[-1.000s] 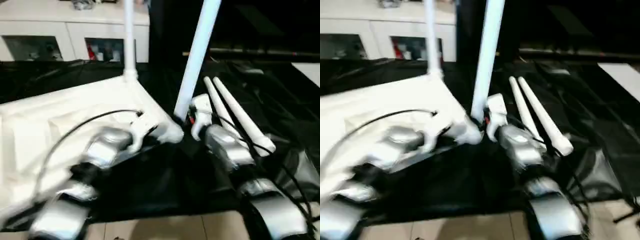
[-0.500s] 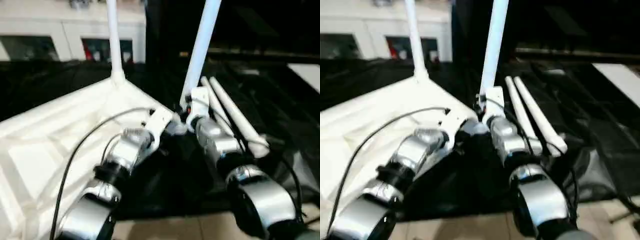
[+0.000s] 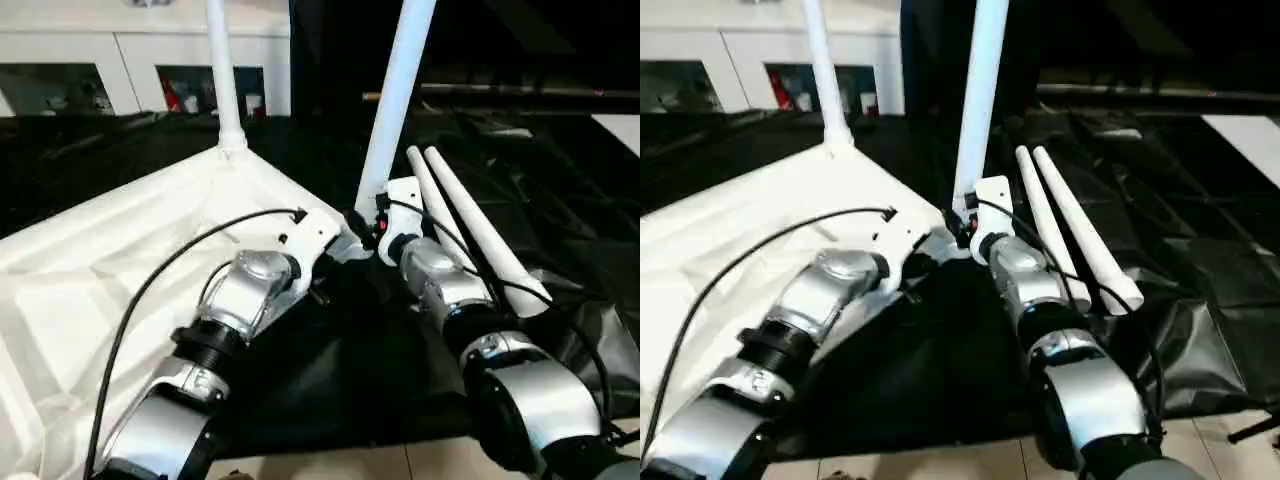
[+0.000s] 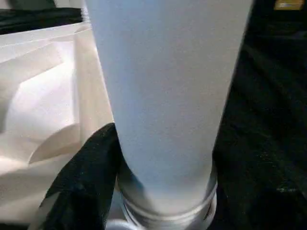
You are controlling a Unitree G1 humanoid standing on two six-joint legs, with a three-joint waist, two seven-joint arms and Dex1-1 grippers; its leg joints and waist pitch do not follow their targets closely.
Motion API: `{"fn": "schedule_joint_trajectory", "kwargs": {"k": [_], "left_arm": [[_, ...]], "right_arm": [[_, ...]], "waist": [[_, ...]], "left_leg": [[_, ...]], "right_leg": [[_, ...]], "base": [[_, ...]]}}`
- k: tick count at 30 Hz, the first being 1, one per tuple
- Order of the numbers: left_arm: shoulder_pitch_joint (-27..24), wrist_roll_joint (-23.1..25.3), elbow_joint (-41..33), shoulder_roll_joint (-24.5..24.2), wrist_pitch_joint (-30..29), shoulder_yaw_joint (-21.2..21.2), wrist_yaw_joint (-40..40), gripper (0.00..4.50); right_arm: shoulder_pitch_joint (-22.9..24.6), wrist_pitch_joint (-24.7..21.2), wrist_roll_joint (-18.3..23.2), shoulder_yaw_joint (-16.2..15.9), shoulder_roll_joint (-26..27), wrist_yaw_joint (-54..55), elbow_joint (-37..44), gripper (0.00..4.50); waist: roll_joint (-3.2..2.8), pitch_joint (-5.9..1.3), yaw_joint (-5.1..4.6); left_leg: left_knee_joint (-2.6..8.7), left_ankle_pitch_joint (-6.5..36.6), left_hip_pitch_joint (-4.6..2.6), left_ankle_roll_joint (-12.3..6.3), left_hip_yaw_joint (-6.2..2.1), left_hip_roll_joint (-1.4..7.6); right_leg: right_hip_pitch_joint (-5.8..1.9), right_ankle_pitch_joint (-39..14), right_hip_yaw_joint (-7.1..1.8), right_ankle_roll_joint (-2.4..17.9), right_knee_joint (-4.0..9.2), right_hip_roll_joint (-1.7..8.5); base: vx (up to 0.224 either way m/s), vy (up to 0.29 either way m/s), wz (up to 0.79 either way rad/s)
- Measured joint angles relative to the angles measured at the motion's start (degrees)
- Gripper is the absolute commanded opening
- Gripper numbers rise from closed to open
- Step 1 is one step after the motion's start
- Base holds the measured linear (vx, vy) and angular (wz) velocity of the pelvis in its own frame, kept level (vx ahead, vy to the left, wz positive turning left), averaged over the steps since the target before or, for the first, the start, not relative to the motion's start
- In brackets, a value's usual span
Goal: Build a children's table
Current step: Rotate leg to tighten
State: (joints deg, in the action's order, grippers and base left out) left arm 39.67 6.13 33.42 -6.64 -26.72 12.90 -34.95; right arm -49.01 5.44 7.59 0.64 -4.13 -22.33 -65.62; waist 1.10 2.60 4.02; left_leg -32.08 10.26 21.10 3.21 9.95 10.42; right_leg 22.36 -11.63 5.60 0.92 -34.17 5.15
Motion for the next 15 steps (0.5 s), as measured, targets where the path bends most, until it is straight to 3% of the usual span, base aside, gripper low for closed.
{"fn": "schedule_joint_trajectory", "kwargs": {"k": [8,12,15], "left_arm": [[-0.52,0.11,-0.97,-3.85,3.40,1.33,-5.03,0.00],[-2.03,0.02,-2.45,-7.70,7.69,2.90,-10.75,0.00],[-3.30,-0.29,-3.23,-10.61,11.83,3.69,-15.54,0.00]], "right_arm": [[4.36,-0.32,-0.46,-1.51,-3.56,-11.65,3.91,3.95],[9.37,-2.27,-0.35,-3.57,-8.04,-20.93,12.12,4.28],[11.78,-4.05,-0.28,-5.05,-10.49,-25.90,17.32,4.28]], "waist": [[-0.03,0.04,0.19],[-0.06,0.06,0.93],[-0.08,0.07,1.03]], "left_leg": [[-0.38,0.00,0.53,-0.06,0.14,0.02],[-0.49,-0.05,0.67,-0.14,0.15,0.14],[-0.72,-0.05,0.79,-0.14,0.16,0.20]], "right_leg": [[0.59,0.02,-0.12,0.01,-0.24,0.04],[0.71,0.02,-0.09,0.01,-0.38,0.01],[0.79,0.01,-0.08,0.01,-0.56,0.01]], "base": [[0.000,0.000,0.00],[0.000,0.000,0.00],[0.000,0.000,0.00]]}}
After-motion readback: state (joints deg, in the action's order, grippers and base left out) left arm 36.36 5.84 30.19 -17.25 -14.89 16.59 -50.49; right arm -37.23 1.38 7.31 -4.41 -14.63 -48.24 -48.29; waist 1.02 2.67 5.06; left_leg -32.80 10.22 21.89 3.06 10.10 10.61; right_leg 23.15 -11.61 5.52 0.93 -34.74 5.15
